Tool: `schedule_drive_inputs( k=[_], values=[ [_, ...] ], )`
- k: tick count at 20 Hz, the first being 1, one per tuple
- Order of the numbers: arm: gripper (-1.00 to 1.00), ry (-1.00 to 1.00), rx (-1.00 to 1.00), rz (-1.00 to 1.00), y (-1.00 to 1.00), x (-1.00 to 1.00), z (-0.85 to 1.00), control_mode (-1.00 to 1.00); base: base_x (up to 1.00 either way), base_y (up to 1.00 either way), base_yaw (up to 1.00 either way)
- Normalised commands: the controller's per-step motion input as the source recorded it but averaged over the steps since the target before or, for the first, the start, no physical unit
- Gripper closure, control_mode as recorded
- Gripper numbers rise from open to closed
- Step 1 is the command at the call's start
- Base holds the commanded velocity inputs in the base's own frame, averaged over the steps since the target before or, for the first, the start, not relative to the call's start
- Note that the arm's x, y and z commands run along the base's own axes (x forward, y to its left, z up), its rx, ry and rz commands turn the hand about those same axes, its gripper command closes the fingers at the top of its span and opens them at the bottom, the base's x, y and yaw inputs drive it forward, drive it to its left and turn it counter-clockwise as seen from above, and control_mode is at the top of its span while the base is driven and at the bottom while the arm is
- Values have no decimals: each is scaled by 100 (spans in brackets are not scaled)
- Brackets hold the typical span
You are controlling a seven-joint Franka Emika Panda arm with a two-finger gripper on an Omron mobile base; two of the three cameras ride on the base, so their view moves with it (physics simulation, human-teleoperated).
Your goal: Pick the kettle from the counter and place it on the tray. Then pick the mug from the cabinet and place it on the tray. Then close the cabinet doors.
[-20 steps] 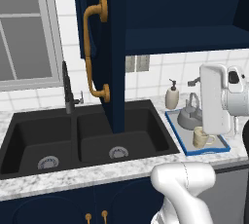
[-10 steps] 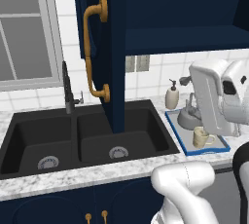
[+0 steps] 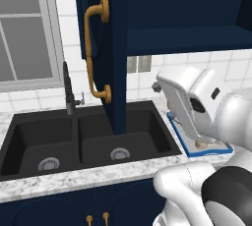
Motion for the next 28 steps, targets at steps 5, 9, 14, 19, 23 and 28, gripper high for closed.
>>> schedule_drive_inputs(
  k=[5,9,14,19,23,28],
  values=[
    [-100,5,1,-4,74,-19,2,-100,0,0,0],
    [-100,3,7,0,75,-12,0,-100,0,0,0],
    [-100,1,11,-2,72,-1,3,-100,0,0,0],
    [-100,3,9,-2,61,31,7,-100,0,0,0],
    [-100,1,9,0,44,54,0,-100,0,0,0],
    [-100,0,0,-4,-1,52,-3,-100,0,0,0]
  ],
)
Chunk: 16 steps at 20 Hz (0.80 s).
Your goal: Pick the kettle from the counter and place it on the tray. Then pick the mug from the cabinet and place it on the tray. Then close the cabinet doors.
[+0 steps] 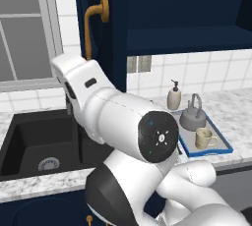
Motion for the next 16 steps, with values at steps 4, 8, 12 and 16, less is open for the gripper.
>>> schedule_drive_inputs(
  k=[4,8,12,16],
  values=[
    [-100,0,0,-10,-26,44,-3,-100,0,0,0],
    [-100,0,0,-18,-39,34,0,-100,0,0,0],
    [-100,0,0,-24,-53,31,0,-100,0,0,0],
    [-100,0,0,-29,-74,27,0,-100,0,0,0]
  ],
)
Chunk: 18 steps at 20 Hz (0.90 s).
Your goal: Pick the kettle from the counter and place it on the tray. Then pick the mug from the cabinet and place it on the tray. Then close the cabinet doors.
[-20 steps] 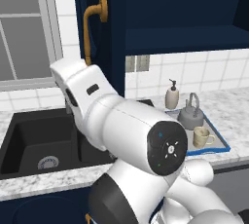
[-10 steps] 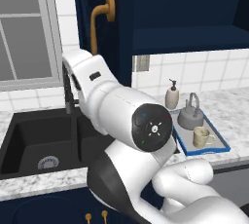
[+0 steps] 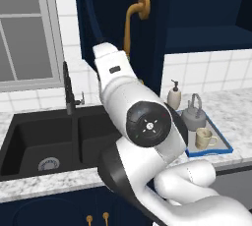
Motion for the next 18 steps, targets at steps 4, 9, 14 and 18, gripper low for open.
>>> schedule_drive_inputs(
  k=[4,9,14,18],
  values=[
    [-100,0,0,-28,-78,33,0,-100,0,0,0],
    [-100,1,0,-27,-71,45,0,-100,0,0,0],
    [-100,2,0,-25,-69,50,-1,-100,0,0,0],
    [-100,3,0,-20,-68,57,-4,-100,0,0,0]
  ],
)
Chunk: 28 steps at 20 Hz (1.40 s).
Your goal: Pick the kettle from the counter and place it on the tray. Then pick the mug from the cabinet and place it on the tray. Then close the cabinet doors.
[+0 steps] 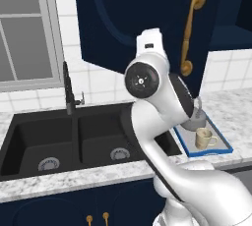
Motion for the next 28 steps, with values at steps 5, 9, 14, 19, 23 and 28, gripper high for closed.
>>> schedule_drive_inputs(
  k=[5,9,14,19,23,28],
  values=[
    [-100,5,0,-15,-70,61,-5,-100,0,0,0],
    [-100,5,4,-3,-73,73,-5,-100,0,0,0],
    [-100,7,14,16,-56,83,-5,-100,0,0,0],
    [-100,19,8,27,-36,81,-14,-100,0,0,0],
    [-100,12,1,25,-3,62,-20,-100,0,0,0],
    [-100,13,0,17,5,58,-17,-100,0,0,0]
  ],
)
